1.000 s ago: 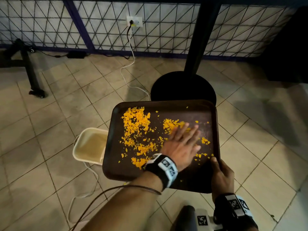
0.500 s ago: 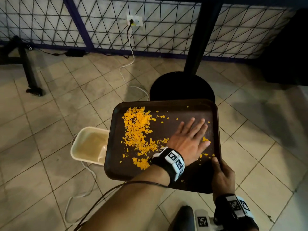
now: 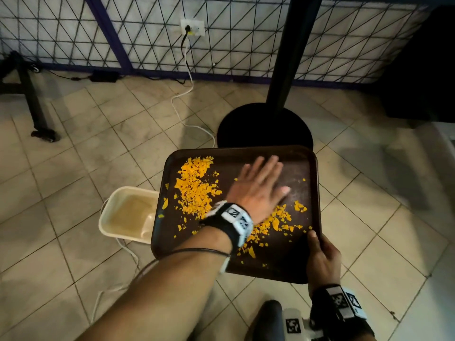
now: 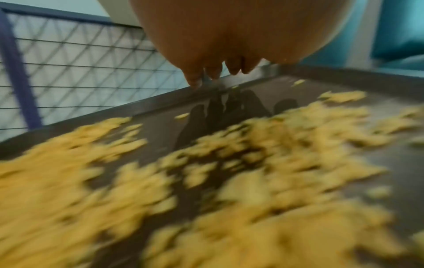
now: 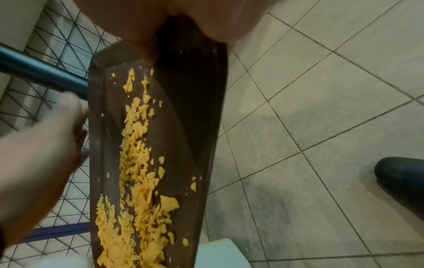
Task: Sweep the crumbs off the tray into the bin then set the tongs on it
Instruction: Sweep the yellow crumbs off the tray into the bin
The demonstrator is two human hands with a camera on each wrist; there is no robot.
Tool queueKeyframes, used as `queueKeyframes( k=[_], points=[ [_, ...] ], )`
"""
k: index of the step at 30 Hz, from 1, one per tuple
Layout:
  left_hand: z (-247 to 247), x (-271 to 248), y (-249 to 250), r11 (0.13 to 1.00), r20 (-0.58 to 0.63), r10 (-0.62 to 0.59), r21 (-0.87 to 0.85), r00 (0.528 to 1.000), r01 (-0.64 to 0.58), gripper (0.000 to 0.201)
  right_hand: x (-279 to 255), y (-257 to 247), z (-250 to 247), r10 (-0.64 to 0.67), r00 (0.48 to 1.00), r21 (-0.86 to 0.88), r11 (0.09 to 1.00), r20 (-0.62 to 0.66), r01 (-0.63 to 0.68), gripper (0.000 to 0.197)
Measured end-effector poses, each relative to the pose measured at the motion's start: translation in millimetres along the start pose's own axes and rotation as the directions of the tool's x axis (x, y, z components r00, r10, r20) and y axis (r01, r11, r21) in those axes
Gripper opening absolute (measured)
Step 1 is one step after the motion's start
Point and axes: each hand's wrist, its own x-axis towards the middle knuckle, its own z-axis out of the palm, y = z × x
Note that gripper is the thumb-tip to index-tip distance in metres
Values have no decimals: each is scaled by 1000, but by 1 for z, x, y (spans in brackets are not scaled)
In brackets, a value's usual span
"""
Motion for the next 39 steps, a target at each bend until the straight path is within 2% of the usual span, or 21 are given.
queueKeyframes(
  k=[4, 7, 9, 12, 14, 15, 16, 18, 21, 23, 25, 28, 30, 32, 34, 36, 39],
  points=[
    [17, 2, 55, 977, 45, 206, 44, 978, -208, 68, 4, -2, 2, -64, 998, -40, 997, -17, 64, 21],
    [36, -22, 35, 962, 88, 229, 130, 969, -239, 70, 5, -7, 1, -65, 998, 3, 998, -6, 65, 20],
    [44, -41, 4, 962, 133, 168, 193, 977, -191, 71, 4, -9, 2, -49, 999, 36, 998, -15, 49, 20],
    [40, -62, -44, 979, 187, -55, 201, 981, 16, 72, 2, -5, 4, -30, 999, 47, 998, -19, 31, 24],
    [31, -65, -57, 977, 160, -150, 176, 976, 122, 75, 1, -2, 4, -12, 1000, 65, 998, -16, 13, 27],
    [27, -63, -53, 979, 133, -150, 158, 980, 128, 75, 0, -3, 5, -10, 1000, 69, 998, -15, 11, 27],
    [25, -58, -44, 986, 109, -118, 132, 987, 103, 74, 0, -4, 5, -16, 1000, 65, 998, -18, 17, 27],
    [28, -50, -11, 996, 73, 15, 88, 997, -21, 73, 0, -8, 7, -42, 999, 40, 998, -26, 43, 22],
    [48, -49, 32, 960, 102, 238, 124, 966, -249, 70, 2, -16, 10, -54, 998, 51, 997, -27, 55, 21],
    [59, -56, 26, 936, 118, 281, 187, 953, -299, 70, 4, -20, 9, -60, 998, 61, 996, -28, 62, 20],
    [58, -63, -3, 940, 119, 232, 226, 965, -254, 70, 5, -20, 6, -58, 998, 60, 996, -27, 59, 19],
    [43, -71, -54, 970, 160, -1, 241, 987, -38, 73, 7, -17, 3, -40, 999, 84, 996, -27, 43, 22],
    [32, -72, -64, 968, 128, -76, 248, 989, 43, 75, 6, -15, 4, -41, 999, 90, 995, -24, 43, 20],
    [27, -63, -44, 982, 101, -20, 189, 995, 0, 72, 5, -15, 8, -34, 999, 87, 996, -21, 36, 19],
    [32, -52, -9, 984, 59, 121, 126, 991, -127, 67, 2, -16, 13, -25, 1000, 103, 994, -18, 27, 20],
    [43, -46, 25, 958, 49, 253, 124, 966, -257, 64, 0, -20, 17, -26, 1000, 132, 991, -1, 26, 20],
    [56, -48, 35, 929, 72, 312, 185, 947, -320, 63, -1, -25, 17, -48, 999, 140, 989, 23, 44, 21]
  ],
)
